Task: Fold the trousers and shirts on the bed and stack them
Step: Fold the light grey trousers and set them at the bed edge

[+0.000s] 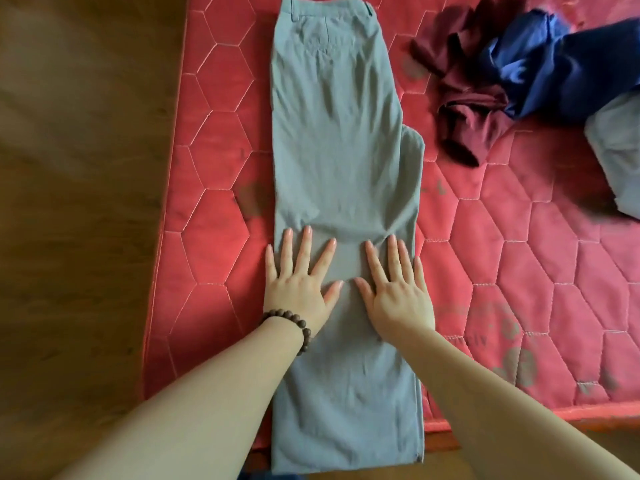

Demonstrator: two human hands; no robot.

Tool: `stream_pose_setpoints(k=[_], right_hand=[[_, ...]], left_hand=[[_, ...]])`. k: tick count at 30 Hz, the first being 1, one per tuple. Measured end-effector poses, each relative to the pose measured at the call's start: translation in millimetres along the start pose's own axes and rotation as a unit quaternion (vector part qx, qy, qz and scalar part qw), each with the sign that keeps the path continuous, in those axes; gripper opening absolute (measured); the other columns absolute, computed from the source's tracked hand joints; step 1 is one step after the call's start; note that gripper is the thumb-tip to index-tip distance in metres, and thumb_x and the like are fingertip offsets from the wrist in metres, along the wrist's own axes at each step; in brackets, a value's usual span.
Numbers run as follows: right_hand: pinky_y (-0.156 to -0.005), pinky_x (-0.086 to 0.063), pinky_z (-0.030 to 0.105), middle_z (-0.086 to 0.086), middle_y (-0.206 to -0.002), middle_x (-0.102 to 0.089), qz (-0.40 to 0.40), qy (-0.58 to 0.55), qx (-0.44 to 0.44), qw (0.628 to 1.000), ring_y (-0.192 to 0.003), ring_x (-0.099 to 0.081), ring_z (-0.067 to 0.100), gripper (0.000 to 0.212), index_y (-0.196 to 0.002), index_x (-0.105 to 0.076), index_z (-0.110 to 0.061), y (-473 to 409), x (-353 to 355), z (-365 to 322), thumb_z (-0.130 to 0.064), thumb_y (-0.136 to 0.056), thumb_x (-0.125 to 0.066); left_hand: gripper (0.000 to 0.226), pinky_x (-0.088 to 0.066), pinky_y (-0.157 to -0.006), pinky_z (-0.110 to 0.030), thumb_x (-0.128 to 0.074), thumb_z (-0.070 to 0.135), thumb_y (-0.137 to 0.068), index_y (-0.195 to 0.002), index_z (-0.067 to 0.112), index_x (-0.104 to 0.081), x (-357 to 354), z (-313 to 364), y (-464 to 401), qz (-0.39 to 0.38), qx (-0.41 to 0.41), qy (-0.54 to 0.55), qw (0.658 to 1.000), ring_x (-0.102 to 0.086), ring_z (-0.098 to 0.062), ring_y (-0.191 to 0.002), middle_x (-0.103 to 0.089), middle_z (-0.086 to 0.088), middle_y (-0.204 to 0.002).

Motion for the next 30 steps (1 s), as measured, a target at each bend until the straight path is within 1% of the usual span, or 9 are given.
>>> stream_pose_setpoints(k=[5, 10, 13, 16, 19, 21, 24, 27, 30], right_hand=[[-0.119, 0.008, 0.045, 0.011, -0.161, 0.009, 0.045, -0.040, -0.103, 0.993, -0.148, 0.012, 0.025, 0.065, -0.153, 0.003, -0.023, -64.0, 28.2, 20.8, -0.051, -0.099, -0.021], [-0.119, -0.015, 0.047, -0.002, -0.158, -0.020, 0.067, 0.010, 0.287, 0.955, -0.147, -0.016, 0.018, 0.055, -0.151, -0.025, -0.027, -121.8, 50.0, -47.1, -0.041, -0.098, -0.035], [-0.120, 0.000, 0.044, -0.007, -0.160, -0.011, 0.072, 0.061, 0.219, 0.971, -0.148, -0.009, 0.013, 0.057, -0.152, -0.014, -0.032, -198.7, 67.7, -9.6, -0.051, -0.099, -0.023], [-0.119, 0.006, 0.047, 0.000, -0.161, -0.013, 0.126, 0.078, 0.104, 0.983, -0.149, -0.006, 0.018, 0.060, -0.153, -0.016, -0.020, -258.7, 100.2, 25.3, -0.047, -0.100, -0.028], [-0.119, -0.010, 0.048, 0.005, -0.158, -0.025, 0.139, 0.067, 0.277, 0.948, -0.147, -0.018, 0.023, 0.058, -0.149, -0.030, -0.013, -257.5, 97.3, -20.4, -0.038, -0.097, -0.039], [-0.119, -0.009, 0.047, -0.003, -0.159, -0.019, 0.067, 0.118, 0.411, 0.901, -0.147, -0.014, 0.018, 0.058, -0.152, -0.017, -0.027, -253.3, 83.5, -41.2, -0.046, -0.098, -0.028], [-0.117, 0.007, 0.053, -0.008, -0.161, -0.005, 0.082, 0.155, 0.276, 0.945, -0.149, 0.000, 0.015, 0.055, -0.149, 0.004, -0.041, -346.2, 118.1, -10.3, -0.055, -0.098, -0.013], [-0.115, 0.006, 0.059, 0.005, -0.162, -0.005, 0.155, 0.143, 0.131, 0.969, -0.149, 0.002, 0.025, 0.059, -0.153, -0.007, -0.030, -413.4, 168.0, 8.1, -0.050, -0.100, -0.021], [-0.117, -0.003, 0.056, 0.003, -0.160, -0.015, 0.143, 0.123, 0.381, 0.905, -0.148, -0.010, 0.025, 0.058, -0.152, -0.012, -0.030, -387.7, 151.4, -74.5, -0.049, -0.098, -0.025]], left_hand=[[0.071, 0.005, -0.117, -0.055, -0.019, 0.067, -0.088, -0.152, 0.039, -0.003, 16.2, -13.3, -58.0, 0.030, 0.010, -0.027, 0.999, 0.006, -0.033, -0.148, -0.001, -0.009, -0.162], [0.073, -0.005, -0.117, -0.055, -0.020, 0.062, -0.083, -0.152, 0.038, -0.013, 33.9, -24.3, -130.7, 0.068, 0.028, -0.026, 0.997, -0.001, -0.035, -0.148, -0.010, -0.012, -0.161], [0.066, -0.006, -0.117, -0.055, -0.024, 0.057, -0.089, -0.151, 0.037, -0.018, 43.1, -34.2, -176.3, 0.097, 0.057, -0.016, 0.994, -0.005, -0.033, -0.148, -0.014, -0.014, -0.160], [0.064, -0.006, -0.117, -0.056, -0.030, 0.054, -0.092, -0.152, 0.036, -0.017, 52.2, -46.2, -215.9, 0.106, 0.085, 0.003, 0.991, -0.001, -0.031, -0.148, -0.011, -0.014, -0.160], [0.066, -0.011, -0.117, -0.055, -0.031, 0.051, -0.090, -0.152, 0.031, -0.020, 56.4, -49.1, -225.3, 0.125, 0.096, 0.019, 0.987, -0.004, -0.030, -0.149, -0.013, -0.014, -0.160], [0.068, -0.013, -0.117, -0.054, -0.030, 0.050, -0.089, -0.153, 0.027, -0.021, 55.6, -48.4, -222.1, 0.128, 0.097, 0.021, 0.987, -0.006, -0.029, -0.149, -0.014, -0.013, -0.160], [0.068, -0.014, -0.117, -0.054, -0.030, 0.050, -0.090, -0.153, 0.026, -0.020, 53.8, -50.6, -223.2, 0.110, 0.104, 0.019, 0.988, -0.004, -0.028, -0.149, -0.013, -0.011, -0.161], [0.068, -0.017, -0.116, -0.056, -0.032, 0.051, -0.090, -0.152, 0.024, -0.022, 53.7, -51.4, -226.2, 0.089, 0.099, 0.018, 0.991, -0.005, -0.029, -0.149, -0.014, -0.012, -0.160], [0.070, -0.020, -0.114, -0.058, -0.038, 0.051, -0.087, -0.151, 0.024, -0.028, 53.4, -52.2, -227.0, 0.077, 0.100, 0.029, 0.992, -0.010, -0.030, -0.148, -0.018, -0.012, -0.159]])
Point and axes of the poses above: each hand's wrist, its own y-axis away from the middle knuckle, its own x-axis out of the back of the hand, z = x × y, the point moved 8 cm from there along -y, towards the middle knuckle
